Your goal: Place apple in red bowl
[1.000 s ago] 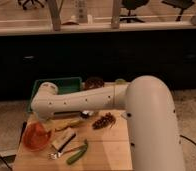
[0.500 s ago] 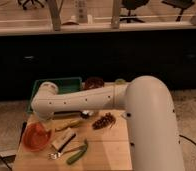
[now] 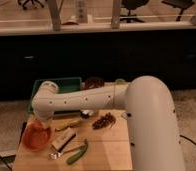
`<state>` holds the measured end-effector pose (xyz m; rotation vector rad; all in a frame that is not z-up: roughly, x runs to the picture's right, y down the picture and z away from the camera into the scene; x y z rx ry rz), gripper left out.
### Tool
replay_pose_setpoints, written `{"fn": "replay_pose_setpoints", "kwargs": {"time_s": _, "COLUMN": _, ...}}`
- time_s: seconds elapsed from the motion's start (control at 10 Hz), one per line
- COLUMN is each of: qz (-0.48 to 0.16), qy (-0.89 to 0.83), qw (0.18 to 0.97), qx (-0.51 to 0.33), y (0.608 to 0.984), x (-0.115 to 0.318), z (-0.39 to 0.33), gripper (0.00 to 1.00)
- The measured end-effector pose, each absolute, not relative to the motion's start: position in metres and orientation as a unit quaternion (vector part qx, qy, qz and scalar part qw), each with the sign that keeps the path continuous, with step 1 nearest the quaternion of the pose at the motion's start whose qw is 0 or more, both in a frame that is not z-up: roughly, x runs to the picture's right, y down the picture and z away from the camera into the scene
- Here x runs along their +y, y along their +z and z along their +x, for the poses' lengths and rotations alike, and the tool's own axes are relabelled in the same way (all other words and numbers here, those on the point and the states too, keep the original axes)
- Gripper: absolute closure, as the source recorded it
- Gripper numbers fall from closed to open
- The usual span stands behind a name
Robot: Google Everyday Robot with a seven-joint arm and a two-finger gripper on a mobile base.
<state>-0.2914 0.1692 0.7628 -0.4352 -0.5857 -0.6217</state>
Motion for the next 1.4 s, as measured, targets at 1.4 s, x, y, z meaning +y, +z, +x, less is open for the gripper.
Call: {"fn": "replay_pose_setpoints", "kwargs": {"time_s": 1.4, "qz": -0.208, "qy": -0.299, "qw": 0.886, "qx": -0.289, "y": 0.7642, "x": 0.1676, "z": -0.287, "gripper": 0.2}}
